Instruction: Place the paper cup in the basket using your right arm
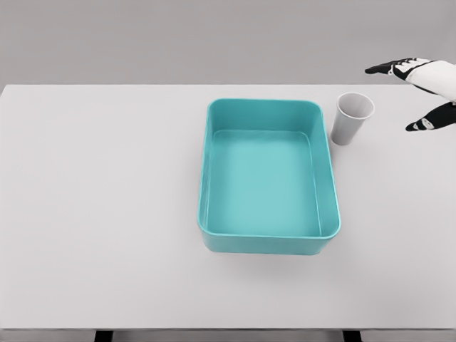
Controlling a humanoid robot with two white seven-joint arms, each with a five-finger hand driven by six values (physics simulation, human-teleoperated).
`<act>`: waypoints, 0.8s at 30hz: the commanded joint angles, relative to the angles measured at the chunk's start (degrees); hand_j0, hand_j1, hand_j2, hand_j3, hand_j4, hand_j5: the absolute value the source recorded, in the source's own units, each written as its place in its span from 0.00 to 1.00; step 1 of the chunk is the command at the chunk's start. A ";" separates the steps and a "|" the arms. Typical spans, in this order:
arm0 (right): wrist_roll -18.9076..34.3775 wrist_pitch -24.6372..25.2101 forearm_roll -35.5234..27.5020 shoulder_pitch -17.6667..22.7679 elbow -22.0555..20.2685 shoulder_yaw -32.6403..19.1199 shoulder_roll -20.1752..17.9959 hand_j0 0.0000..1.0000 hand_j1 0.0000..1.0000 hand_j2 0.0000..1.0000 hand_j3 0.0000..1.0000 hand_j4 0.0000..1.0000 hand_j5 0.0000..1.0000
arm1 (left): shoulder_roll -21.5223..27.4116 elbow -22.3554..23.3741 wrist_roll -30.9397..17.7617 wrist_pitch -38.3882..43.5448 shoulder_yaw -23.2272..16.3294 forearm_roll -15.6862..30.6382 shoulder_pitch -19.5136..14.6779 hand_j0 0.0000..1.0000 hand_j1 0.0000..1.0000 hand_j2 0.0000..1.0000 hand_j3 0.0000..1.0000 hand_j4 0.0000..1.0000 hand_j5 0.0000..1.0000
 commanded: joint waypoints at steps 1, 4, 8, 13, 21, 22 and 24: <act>-0.01 0.01 -0.18 0.00 0.17 -0.04 0.01 1.00 1.00 1.00 1.00 1.00 1.00 | 0.00 0.01 -0.01 0.00 0.00 0.00 0.00 1.00 1.00 1.00 1.00 1.00 1.00; -0.10 0.01 -0.36 0.00 -0.18 0.13 -0.08 1.00 1.00 1.00 1.00 1.00 1.00 | 0.00 0.01 -0.01 0.00 0.00 0.00 0.00 1.00 1.00 1.00 1.00 1.00 1.00; 4.62 3.34 -8.94 0.09 3.06 0.22 -0.09 1.00 1.00 1.00 1.00 1.00 1.00 | 0.00 0.01 -0.01 0.00 0.00 0.00 0.00 1.00 1.00 1.00 1.00 1.00 1.00; 14.78 2.91 -31.38 0.18 19.94 0.22 5.80 0.95 0.95 0.95 0.95 0.95 0.95 | 0.00 0.01 -0.01 0.00 0.00 0.00 0.00 1.00 1.00 1.00 1.00 1.00 1.00; 14.78 3.70 -36.39 0.18 37.88 -7.87 20.04 1.00 1.00 1.00 1.00 1.00 1.00 | 0.00 0.01 -0.01 0.00 0.00 0.00 0.00 1.00 1.00 1.00 1.00 1.00 1.00; 14.78 4.57 -36.39 0.18 38.40 -7.95 20.13 1.00 1.00 1.00 1.00 1.00 1.00 | 0.00 0.01 -0.01 0.00 0.00 0.00 0.00 1.00 1.00 1.00 1.00 1.00 1.00; 14.78 6.33 -35.52 0.26 38.67 -7.95 20.04 1.00 1.00 1.00 1.00 1.00 1.00 | 0.00 0.01 -0.01 0.00 0.00 0.00 0.00 1.00 1.00 1.00 1.00 1.00 1.00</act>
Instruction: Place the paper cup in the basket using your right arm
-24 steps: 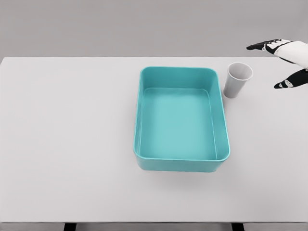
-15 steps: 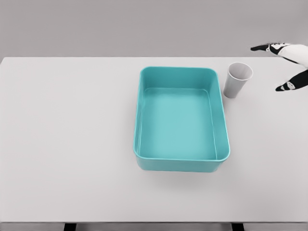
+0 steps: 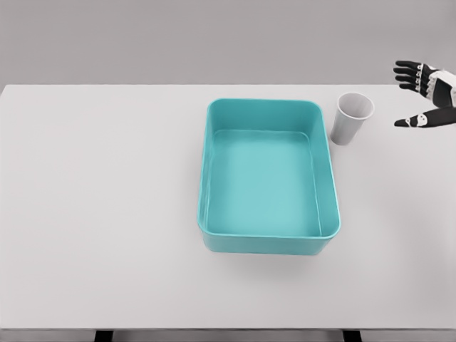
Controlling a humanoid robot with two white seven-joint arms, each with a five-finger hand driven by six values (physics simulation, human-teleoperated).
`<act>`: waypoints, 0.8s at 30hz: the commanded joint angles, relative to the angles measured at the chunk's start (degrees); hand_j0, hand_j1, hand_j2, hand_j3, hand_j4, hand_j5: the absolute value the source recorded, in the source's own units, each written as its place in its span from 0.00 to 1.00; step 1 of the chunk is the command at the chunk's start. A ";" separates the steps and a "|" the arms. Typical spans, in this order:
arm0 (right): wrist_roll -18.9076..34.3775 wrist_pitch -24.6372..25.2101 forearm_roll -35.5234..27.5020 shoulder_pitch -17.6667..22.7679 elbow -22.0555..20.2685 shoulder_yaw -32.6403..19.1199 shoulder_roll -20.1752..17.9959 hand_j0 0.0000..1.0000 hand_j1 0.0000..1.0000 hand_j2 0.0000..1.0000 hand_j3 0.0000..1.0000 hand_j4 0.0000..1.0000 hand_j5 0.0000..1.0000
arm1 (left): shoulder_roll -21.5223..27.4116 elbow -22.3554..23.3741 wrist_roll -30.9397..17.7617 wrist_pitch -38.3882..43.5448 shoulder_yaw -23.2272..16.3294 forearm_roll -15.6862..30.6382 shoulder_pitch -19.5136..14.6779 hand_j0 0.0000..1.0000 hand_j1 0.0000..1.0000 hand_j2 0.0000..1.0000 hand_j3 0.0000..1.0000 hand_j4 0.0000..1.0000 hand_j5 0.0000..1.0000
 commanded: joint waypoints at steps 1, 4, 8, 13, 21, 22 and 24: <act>0.06 1.26 -0.07 0.00 1.35 -0.47 0.80 1.00 1.00 1.00 1.00 1.00 1.00 | 0.00 0.01 -0.01 0.00 0.00 0.00 0.00 1.00 1.00 1.00 1.00 1.00 1.00; 0.06 1.00 1.24 0.09 1.35 -0.21 1.94 1.00 1.00 1.00 1.00 1.00 1.00 | 0.00 0.01 0.08 0.00 0.00 0.00 0.00 1.00 1.00 1.00 1.00 1.00 1.00; 0.06 0.91 4.15 0.00 1.09 -0.47 2.83 1.00 1.00 1.00 1.00 1.00 1.00 | 0.00 0.01 -0.01 0.00 0.00 0.00 0.00 1.00 1.00 1.00 1.00 1.00 1.00; 0.06 1.09 6.96 0.00 1.27 -0.47 2.91 1.00 1.00 1.00 1.00 1.00 1.00 | 0.00 0.01 -0.01 0.00 0.00 0.00 0.00 1.00 1.00 1.00 1.00 1.00 1.00; 0.06 0.82 7.05 -0.18 5.49 -0.56 5.99 1.00 1.00 1.00 1.00 1.00 1.00 | 0.00 0.01 -0.01 0.00 0.00 0.00 0.09 1.00 1.00 1.00 1.00 1.00 1.00; 0.06 0.82 7.05 -0.18 5.57 -0.56 5.99 1.00 1.00 1.00 1.00 1.00 1.00 | 0.00 0.01 -0.01 0.00 0.00 0.00 0.00 1.00 1.00 1.00 1.00 1.00 1.00; 0.06 0.82 7.14 -0.18 5.57 -0.56 6.08 1.00 1.00 1.00 1.00 1.00 1.00 | 0.00 0.01 -0.01 0.00 0.00 0.00 0.00 1.00 1.00 1.00 1.00 1.00 1.00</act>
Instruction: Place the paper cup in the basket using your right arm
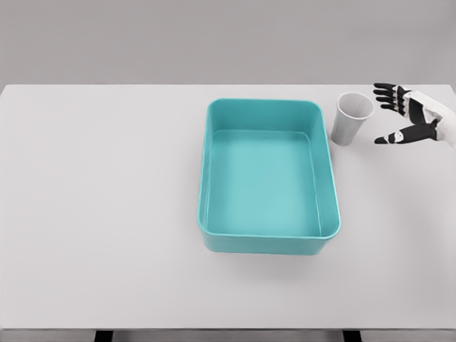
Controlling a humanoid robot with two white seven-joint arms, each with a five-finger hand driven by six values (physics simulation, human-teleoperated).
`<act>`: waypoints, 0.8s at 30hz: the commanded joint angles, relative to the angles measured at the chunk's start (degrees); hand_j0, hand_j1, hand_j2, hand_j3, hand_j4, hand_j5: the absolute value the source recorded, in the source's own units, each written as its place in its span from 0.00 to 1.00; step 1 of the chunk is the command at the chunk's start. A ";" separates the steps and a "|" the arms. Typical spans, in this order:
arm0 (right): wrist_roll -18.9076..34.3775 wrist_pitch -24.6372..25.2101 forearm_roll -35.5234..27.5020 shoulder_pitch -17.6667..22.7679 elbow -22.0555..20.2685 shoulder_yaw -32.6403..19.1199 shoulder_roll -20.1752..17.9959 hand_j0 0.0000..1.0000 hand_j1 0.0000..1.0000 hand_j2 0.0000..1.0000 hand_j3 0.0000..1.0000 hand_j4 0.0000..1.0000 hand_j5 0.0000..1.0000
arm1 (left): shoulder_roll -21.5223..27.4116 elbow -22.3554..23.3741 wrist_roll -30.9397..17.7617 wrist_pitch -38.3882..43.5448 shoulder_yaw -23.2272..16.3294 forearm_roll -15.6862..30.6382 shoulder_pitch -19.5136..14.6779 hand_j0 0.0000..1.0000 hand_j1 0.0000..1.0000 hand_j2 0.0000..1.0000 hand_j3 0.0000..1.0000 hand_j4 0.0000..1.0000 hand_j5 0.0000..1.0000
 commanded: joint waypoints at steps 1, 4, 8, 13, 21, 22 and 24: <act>-0.01 0.02 -0.26 0.00 0.24 -0.07 0.35 1.00 1.00 1.00 1.00 1.00 1.00 | 0.00 0.01 -0.02 0.00 0.00 0.00 0.00 1.00 1.00 1.00 1.00 1.00 1.00; -0.01 0.02 -0.09 -0.09 0.41 -0.16 1.14 1.00 1.00 1.00 1.00 1.00 1.00 | 0.00 0.01 -0.02 0.00 0.00 0.00 0.00 1.00 1.00 1.00 1.00 1.00 1.00; -0.01 0.02 -0.09 -0.61 2.52 -0.16 2.10 1.00 1.00 1.00 1.00 1.00 1.00 | 0.00 0.01 -0.02 0.00 0.00 0.00 0.00 1.00 1.00 1.00 1.00 1.00 1.00; -0.01 -0.07 -0.09 -0.97 4.37 -0.16 2.54 1.00 1.00 1.00 1.00 1.00 1.00 | 0.00 0.01 -0.02 0.00 0.00 0.00 0.00 1.00 1.00 1.00 1.00 1.00 1.00; -0.01 0.02 0.09 -2.46 6.74 -0.16 3.86 1.00 1.00 1.00 1.00 1.00 1.00 | 0.00 0.01 -0.02 0.00 0.00 0.00 0.00 1.00 1.00 1.00 1.00 1.00 1.00; -0.01 0.02 0.70 -2.64 6.92 -0.16 4.12 1.00 1.00 1.00 1.00 1.00 1.00 | 0.00 0.01 -0.02 0.00 0.00 0.00 0.00 1.00 1.00 1.00 1.00 1.00 1.00; -0.01 0.02 0.79 -2.72 6.92 -0.16 4.21 1.00 1.00 1.00 1.00 1.00 1.00 | 0.00 0.01 -0.02 0.00 0.00 0.00 0.00 1.00 1.00 1.00 1.00 1.00 1.00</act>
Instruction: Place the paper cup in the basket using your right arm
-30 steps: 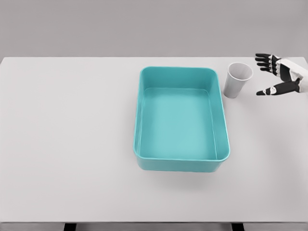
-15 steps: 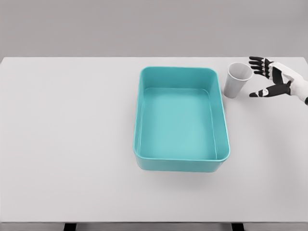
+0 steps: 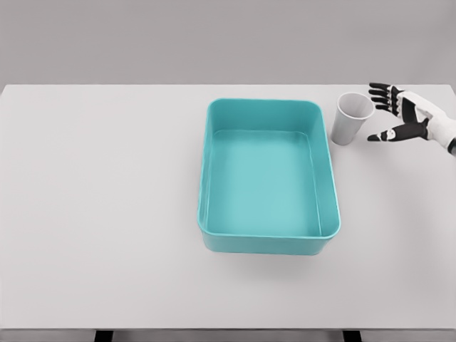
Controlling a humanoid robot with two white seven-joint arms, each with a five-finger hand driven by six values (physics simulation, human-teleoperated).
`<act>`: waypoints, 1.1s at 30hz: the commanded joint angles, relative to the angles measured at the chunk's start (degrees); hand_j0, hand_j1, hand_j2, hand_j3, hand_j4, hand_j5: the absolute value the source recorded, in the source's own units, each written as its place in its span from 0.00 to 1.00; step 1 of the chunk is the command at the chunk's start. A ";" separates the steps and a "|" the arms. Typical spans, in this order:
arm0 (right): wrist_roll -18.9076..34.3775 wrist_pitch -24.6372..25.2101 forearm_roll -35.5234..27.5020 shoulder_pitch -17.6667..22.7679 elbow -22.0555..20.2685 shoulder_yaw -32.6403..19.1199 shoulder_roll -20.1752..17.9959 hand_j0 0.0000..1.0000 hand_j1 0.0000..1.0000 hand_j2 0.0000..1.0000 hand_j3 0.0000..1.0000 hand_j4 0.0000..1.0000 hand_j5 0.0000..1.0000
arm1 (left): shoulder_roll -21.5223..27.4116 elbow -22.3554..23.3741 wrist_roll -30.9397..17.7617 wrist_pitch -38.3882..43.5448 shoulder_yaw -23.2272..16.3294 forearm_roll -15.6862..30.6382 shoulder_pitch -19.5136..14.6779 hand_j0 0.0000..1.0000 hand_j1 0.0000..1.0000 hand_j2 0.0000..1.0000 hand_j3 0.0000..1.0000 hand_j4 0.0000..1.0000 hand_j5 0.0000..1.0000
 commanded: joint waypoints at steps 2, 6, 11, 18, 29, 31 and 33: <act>0.00 0.12 -0.06 -0.35 0.37 -0.07 0.36 1.00 1.00 1.00 1.00 1.00 1.00 | 0.00 0.01 -0.01 0.00 -0.01 0.00 0.00 1.00 1.00 1.00 1.00 1.00 1.00; 0.00 0.12 0.47 -0.97 0.45 -0.07 1.15 1.00 1.00 1.00 1.00 1.00 1.00 | 0.00 0.01 -0.01 0.00 -0.01 0.00 0.00 1.00 1.00 1.00 1.00 1.00 1.00; 0.00 0.12 0.38 -0.97 0.28 -0.07 1.24 1.00 1.00 1.00 1.00 1.00 1.00 | 0.00 0.01 -0.01 0.00 -0.01 0.00 0.09 1.00 1.00 1.00 1.00 1.00 1.00; 0.00 0.03 0.38 -1.06 -0.16 -0.07 1.85 1.00 1.00 1.00 1.00 1.00 1.00 | 0.00 0.01 -0.01 0.00 -0.01 0.00 0.00 1.00 1.00 1.00 1.00 1.00 1.00; 0.00 0.03 0.12 -1.06 -0.69 0.01 2.82 1.00 1.00 1.00 1.00 1.00 1.00 | 0.00 0.01 -0.01 0.00 -0.01 0.00 0.00 1.00 1.00 1.00 1.00 1.00 1.00; 0.00 0.03 0.21 -1.06 -0.69 0.01 3.17 1.00 1.00 1.00 1.00 1.00 1.00 | 0.00 0.01 -0.01 0.00 -0.01 0.00 0.00 1.00 1.00 1.00 1.00 1.00 1.00; 0.00 0.03 0.38 -1.06 -0.69 0.01 3.17 1.00 1.00 1.00 1.00 1.00 1.00 | 0.00 0.01 -0.01 0.00 -0.01 0.00 0.00 1.00 1.00 1.00 1.00 1.00 1.00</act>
